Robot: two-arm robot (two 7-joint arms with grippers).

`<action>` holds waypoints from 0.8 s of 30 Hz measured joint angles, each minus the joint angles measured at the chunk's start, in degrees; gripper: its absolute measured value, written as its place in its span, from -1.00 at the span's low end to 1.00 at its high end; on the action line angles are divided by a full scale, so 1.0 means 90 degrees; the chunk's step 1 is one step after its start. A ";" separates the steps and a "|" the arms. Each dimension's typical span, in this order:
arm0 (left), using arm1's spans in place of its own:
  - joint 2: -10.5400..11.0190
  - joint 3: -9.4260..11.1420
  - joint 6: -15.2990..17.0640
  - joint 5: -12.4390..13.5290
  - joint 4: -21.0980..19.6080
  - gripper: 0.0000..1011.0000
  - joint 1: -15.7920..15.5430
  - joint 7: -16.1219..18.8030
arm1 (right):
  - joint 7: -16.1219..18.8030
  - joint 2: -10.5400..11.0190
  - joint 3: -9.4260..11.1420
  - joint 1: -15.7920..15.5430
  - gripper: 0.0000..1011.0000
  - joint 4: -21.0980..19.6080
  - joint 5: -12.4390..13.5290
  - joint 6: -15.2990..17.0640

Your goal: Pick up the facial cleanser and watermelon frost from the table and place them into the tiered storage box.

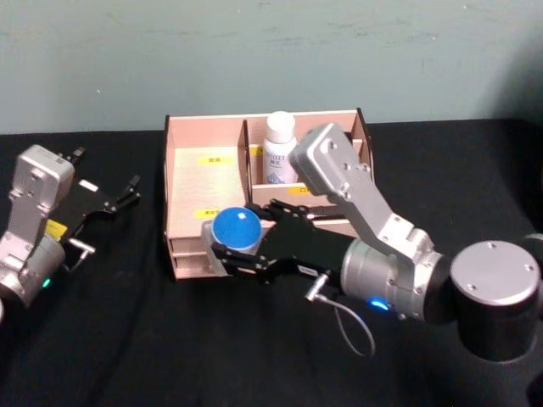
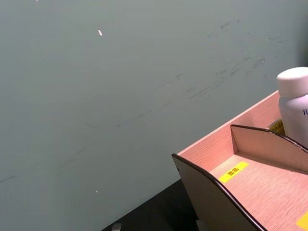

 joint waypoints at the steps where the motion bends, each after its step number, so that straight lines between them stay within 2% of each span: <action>1: 0.0000 0.0000 0.0000 0.0000 0.0000 0.98 0.0000 0.0000 | -0.0010 -0.0075 -0.0061 0.0097 0.44 0.0078 -0.0035 0.0005; 9: 0.0000 0.0000 0.0000 0.0000 0.0000 0.98 0.0000 0.0000 | -0.0117 -0.0417 -0.0221 0.0426 0.44 0.0480 -0.0194 0.0028; 11: 0.0000 0.0000 0.0000 0.0000 0.0000 0.98 0.0000 0.0000 | -0.0179 -0.0572 -0.0263 0.0548 0.44 0.0665 -0.0277 0.0051; 24: 0.0000 0.0000 0.0000 0.0000 0.0000 0.98 0.0000 0.0000 | -0.0618 -0.1190 -0.0260 0.0994 0.44 0.1431 -0.0758 0.0104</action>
